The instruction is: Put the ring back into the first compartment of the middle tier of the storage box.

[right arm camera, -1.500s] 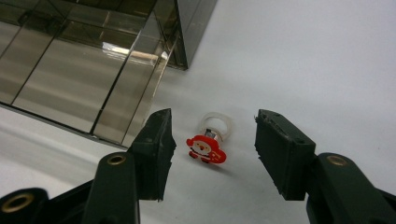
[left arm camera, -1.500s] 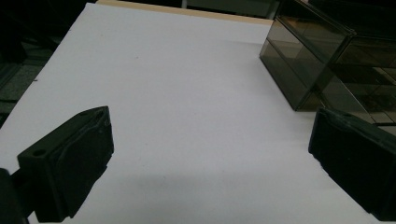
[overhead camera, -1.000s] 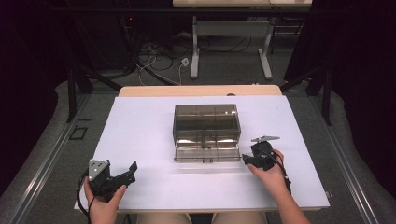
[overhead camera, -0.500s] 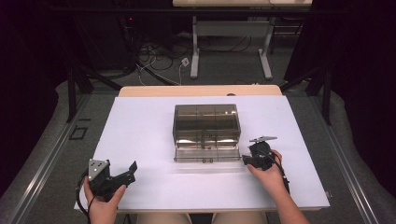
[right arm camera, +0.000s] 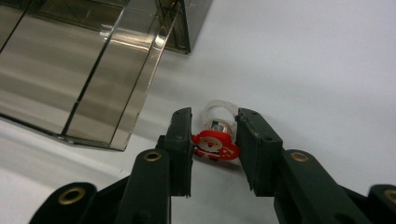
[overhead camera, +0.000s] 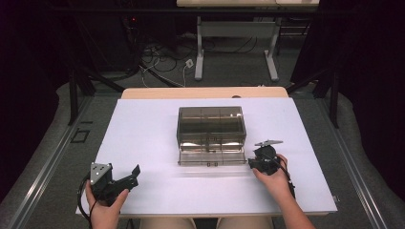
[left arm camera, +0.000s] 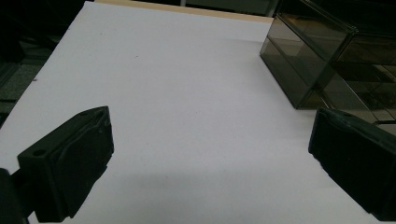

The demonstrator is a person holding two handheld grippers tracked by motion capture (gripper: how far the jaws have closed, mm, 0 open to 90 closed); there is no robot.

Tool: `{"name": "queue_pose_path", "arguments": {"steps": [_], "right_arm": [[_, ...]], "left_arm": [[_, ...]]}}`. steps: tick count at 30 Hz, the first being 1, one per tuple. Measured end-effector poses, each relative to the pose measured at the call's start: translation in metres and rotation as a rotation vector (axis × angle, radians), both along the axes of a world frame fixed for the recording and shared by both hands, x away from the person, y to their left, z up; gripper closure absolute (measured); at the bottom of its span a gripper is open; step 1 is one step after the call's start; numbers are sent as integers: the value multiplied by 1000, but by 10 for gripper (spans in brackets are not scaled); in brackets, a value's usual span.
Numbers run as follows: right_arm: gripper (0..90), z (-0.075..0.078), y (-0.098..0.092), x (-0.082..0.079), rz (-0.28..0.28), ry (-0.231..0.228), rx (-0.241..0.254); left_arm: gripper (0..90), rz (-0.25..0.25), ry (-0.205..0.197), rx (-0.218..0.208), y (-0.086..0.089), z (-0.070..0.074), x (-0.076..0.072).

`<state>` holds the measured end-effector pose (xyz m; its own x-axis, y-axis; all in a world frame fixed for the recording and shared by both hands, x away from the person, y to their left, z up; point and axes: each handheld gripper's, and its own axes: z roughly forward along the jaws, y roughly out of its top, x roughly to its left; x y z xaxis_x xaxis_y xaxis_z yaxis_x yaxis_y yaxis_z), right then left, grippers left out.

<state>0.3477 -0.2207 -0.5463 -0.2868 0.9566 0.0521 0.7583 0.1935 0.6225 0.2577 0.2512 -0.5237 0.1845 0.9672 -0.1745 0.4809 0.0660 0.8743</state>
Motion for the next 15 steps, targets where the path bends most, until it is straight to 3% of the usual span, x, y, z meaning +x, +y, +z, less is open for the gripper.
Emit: {"name": "queue_pose_path", "arguments": {"steps": [15], "right_arm": [[680,1,-1,-1,1,1,6]], "left_arm": [[2,-1,0,1,0,0,0]]}}
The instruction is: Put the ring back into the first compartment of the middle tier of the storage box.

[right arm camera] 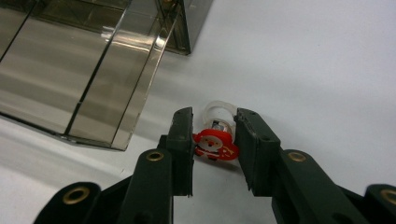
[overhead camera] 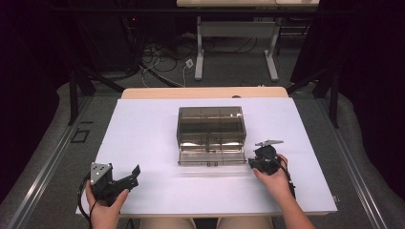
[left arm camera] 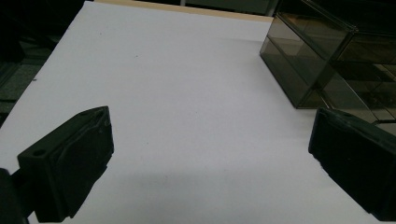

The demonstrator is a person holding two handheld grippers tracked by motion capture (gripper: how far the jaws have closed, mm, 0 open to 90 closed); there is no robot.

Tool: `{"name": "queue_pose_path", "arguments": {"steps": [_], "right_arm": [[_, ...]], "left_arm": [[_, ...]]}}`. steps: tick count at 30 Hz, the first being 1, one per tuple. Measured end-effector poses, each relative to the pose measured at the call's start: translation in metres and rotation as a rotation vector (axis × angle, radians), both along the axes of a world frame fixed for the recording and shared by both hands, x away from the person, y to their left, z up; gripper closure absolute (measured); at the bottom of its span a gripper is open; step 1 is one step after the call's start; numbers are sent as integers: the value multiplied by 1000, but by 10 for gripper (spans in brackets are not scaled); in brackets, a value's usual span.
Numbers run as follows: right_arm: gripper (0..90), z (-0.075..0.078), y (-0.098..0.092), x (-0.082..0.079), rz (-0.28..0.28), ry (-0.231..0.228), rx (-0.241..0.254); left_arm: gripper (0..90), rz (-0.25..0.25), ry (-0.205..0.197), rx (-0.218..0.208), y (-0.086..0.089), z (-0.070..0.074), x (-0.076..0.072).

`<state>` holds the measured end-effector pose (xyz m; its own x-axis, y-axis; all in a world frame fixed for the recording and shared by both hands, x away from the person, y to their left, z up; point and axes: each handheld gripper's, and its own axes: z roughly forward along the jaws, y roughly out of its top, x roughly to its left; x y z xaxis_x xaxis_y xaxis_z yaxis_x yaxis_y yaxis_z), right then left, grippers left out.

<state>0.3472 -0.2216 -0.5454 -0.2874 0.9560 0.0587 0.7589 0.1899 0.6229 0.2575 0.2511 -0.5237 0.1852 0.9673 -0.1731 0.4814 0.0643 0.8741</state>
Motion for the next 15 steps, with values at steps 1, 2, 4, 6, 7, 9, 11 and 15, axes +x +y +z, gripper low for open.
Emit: {"name": "queue_pose_path", "arguments": {"steps": [1,2,4,6,7,9,11,15], "right_arm": [[681,0,0,0,-5,-2,6],[681,0,0,0,-5,-2,6],[681,1,-1,0,-2,-2,6],[681,2,-1,0,-7,-5,9],[682,2,-1,0,-4,-10,5],[682,2,-2,0,-4,-12,3],[683,3,-1,-1,-7,-12,9],[685,7,-2,-1,-9,-23,16]], "left_arm": [[2,2,-5,0,0,0,0],[2,2,-5,0,0,0,0],[2,2,-4,2,0,0,0],[2,2,-5,1,0,0,0],[2,2,-5,1,0,0,0],[2,2,-4,1,0,0,0],[2,3,-4,1,-1,-1,0],[2,3,-4,1,-1,-1,0]]}}
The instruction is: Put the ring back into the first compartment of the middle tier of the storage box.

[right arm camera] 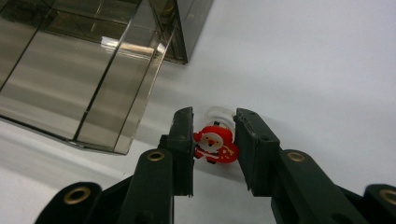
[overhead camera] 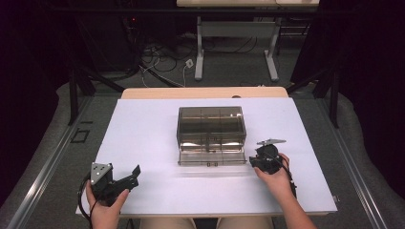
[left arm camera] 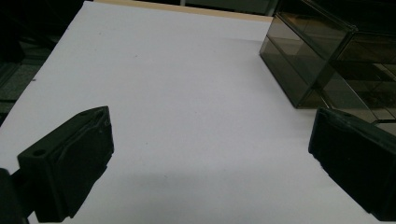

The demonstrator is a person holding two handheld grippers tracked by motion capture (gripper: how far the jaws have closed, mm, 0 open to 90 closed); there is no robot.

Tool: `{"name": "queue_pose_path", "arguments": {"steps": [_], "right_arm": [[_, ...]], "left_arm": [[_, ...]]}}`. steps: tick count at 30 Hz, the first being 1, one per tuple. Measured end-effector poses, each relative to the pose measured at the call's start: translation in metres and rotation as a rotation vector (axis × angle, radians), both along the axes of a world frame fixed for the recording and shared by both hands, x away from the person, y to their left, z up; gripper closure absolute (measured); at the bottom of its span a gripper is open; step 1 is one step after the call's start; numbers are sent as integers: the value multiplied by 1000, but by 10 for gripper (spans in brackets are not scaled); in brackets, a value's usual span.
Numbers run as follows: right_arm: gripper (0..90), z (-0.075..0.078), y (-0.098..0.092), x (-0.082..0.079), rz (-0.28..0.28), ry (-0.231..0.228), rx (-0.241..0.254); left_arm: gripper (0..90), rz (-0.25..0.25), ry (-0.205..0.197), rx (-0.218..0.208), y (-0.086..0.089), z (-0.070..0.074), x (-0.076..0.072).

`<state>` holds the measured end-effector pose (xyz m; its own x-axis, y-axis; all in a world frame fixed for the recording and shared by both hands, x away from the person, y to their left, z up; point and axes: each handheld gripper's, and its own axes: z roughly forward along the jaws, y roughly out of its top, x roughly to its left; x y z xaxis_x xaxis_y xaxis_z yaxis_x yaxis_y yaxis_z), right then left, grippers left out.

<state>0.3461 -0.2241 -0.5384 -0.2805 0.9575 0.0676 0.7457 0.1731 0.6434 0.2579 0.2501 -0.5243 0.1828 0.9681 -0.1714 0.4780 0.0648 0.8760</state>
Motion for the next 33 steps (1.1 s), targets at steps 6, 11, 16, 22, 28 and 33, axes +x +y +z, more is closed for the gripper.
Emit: {"name": "queue_pose_path", "arguments": {"steps": [6,11,16,22,28,33], "right_arm": [[686,5,0,-1,-2,-12,6],[687,12,0,-2,0,-40,6],[688,17,-1,-3,4,-63,7],[689,24,-2,-5,12,-97,6],[689,28,0,-7,10,-110,15],[690,34,0,-8,14,-126,19]], "left_arm": [[2,0,0,-1,0,0,0],[2,1,1,-1,0,0,0],[2,-4,8,0,0,0,0],[2,-3,6,-1,0,0,0],[2,-3,4,-2,0,0,0],[2,-3,6,0,0,0,0]]}}
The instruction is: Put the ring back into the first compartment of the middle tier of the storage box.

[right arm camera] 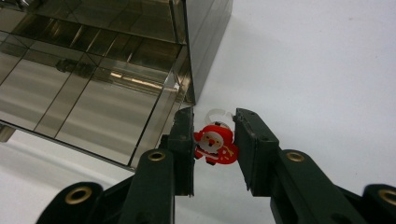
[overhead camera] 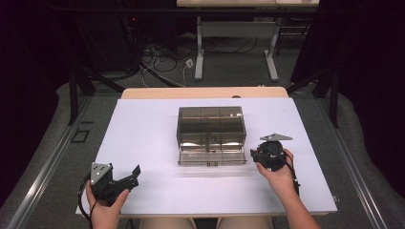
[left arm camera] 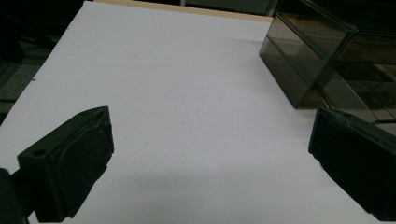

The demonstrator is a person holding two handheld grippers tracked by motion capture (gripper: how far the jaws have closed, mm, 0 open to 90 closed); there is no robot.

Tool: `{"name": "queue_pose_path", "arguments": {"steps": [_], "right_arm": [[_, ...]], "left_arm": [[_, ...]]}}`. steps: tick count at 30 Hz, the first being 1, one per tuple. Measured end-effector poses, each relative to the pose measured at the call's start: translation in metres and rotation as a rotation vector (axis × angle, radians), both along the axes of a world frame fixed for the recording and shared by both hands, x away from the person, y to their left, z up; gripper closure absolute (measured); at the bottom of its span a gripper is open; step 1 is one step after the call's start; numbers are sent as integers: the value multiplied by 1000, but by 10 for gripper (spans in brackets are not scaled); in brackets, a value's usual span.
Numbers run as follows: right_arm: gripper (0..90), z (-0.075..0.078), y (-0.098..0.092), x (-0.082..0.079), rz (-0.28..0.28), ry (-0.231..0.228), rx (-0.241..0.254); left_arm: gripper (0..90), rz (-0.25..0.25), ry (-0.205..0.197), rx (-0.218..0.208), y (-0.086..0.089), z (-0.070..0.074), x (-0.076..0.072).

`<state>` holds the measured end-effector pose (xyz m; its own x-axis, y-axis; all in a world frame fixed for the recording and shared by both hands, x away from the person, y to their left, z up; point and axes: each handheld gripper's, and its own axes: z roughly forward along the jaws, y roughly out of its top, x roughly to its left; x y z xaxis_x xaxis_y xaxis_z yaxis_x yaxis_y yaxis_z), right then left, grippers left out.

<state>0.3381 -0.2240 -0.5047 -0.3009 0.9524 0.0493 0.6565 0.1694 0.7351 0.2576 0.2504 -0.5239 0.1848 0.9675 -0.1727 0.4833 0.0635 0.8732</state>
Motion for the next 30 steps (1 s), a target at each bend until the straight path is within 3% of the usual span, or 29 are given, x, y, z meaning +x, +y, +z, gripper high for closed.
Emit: {"name": "queue_pose_path", "arguments": {"steps": [17,30], "right_arm": [[690,14,7,-6,10,-62,14],[690,18,16,-10,33,-82,27]], "left_arm": [[2,3,-7,-2,0,0,0],[2,1,-9,-5,0,0,0]]}}
